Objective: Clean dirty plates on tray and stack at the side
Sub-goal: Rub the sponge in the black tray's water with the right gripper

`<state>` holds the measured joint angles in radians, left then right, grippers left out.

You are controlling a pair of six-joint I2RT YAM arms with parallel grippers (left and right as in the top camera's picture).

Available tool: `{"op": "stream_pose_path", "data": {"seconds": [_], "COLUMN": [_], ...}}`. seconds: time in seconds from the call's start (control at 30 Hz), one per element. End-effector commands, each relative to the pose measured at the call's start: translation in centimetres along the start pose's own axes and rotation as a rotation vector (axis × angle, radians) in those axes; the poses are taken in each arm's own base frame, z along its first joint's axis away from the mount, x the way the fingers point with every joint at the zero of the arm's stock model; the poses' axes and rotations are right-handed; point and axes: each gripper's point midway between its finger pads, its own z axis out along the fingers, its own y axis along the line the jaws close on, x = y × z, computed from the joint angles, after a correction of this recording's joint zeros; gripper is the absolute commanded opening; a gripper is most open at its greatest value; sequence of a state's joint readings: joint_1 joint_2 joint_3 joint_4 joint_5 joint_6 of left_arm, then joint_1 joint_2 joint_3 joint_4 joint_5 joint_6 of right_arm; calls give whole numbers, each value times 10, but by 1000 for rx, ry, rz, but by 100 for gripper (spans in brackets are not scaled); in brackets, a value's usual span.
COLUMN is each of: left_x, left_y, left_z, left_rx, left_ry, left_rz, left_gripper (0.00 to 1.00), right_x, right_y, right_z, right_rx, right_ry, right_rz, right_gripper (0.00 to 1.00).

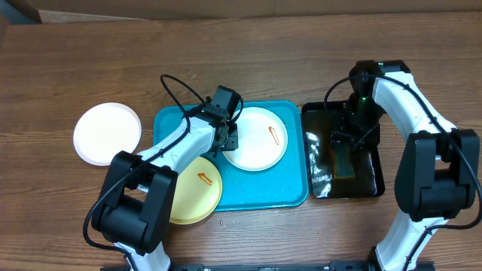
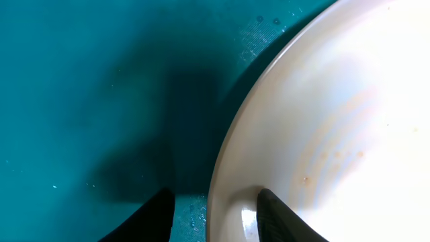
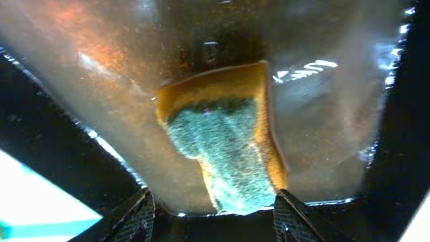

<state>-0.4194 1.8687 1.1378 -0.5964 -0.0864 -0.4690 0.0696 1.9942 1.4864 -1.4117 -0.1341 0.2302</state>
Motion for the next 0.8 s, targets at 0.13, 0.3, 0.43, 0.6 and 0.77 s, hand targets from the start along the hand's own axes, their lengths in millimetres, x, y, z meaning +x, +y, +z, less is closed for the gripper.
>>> {"op": "stream_pose_path", "data": {"seconds": [0.13,0.3,0.43,0.6,0.77], "left_x": [6,5,5,5,5], "left_y": [-1,-1,-1,-1,-1], "left_z": [5,6,6,6,6], "left_rx": [-2,-2,-2,-2,-2], "left_ry": [18,18,18,18,18], "left_rz": [4,4,4,4,4], "left_gripper": [42,42,42,42,42], "right_x": [-4,-5,-5,-4,-4], "right_y": [-9,0,7,8,8], "right_z": [13,27,28,29,29], "right_rx": [63,67,68,71,71], "right_ry": [-59,-78,-90,-87,-86], "right_rz": [-11,-53,-75,-77,-77], "right_gripper": [58,41,33,49,46]}}
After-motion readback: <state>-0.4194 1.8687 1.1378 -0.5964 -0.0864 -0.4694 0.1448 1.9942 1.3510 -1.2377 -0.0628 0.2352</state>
